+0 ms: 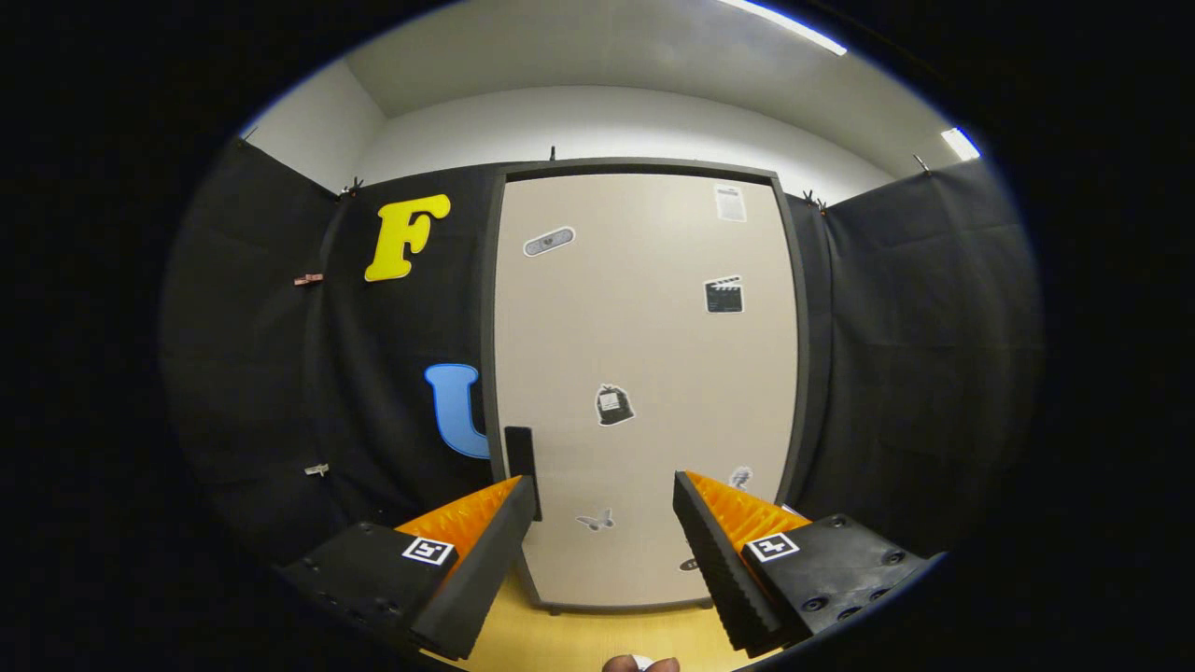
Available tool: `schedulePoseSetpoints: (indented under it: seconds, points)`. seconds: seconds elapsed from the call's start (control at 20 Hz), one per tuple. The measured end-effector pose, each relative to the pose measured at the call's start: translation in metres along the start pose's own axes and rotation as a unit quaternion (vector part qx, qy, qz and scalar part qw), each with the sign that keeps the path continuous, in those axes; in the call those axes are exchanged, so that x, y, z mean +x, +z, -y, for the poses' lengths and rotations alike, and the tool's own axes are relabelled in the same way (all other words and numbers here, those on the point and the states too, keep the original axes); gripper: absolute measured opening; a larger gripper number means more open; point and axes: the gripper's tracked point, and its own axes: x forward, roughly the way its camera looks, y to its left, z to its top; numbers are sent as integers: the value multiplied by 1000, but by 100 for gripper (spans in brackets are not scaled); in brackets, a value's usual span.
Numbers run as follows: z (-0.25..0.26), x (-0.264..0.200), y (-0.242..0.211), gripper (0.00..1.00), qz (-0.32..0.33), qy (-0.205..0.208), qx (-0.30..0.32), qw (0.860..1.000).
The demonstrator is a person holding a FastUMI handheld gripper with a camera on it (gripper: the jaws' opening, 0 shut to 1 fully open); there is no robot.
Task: Open the shoe cabinet door, grab the shoes and put them into the shoe cabinet, then close the shoe cabinet door.
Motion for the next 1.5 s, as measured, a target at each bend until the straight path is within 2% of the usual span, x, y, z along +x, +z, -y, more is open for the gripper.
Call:
schedulePoseSetpoints:
  seconds: [0.35,0.85,0.95,1.0,1.1,1.15,1.2,1.25,1.35,1.45,1.5]
  points:
    - [-57,61,-25,97,-12,18,-1,1000]
    - [-76,137,-69,98,-27,14,-1,1000]
    - [-75,148,-76,89,-33,8,2,999]
    - [-76,153,-79,80,-36,7,5,999]
    - [-74,160,-82,78,-33,-2,4,999]
    - [-73,165,-83,71,-28,-8,5,1000]
    - [-72,168,-86,56,-27,-14,6,1000]
    - [-71,169,-90,51,-36,-18,9,999]
    - [-68,170,-93,48,-26,-32,-1,999]
    - [-66,173,-91,36,-21,-38,1,999]
    - [-67,169,-89,36,-21,-36,1,999]
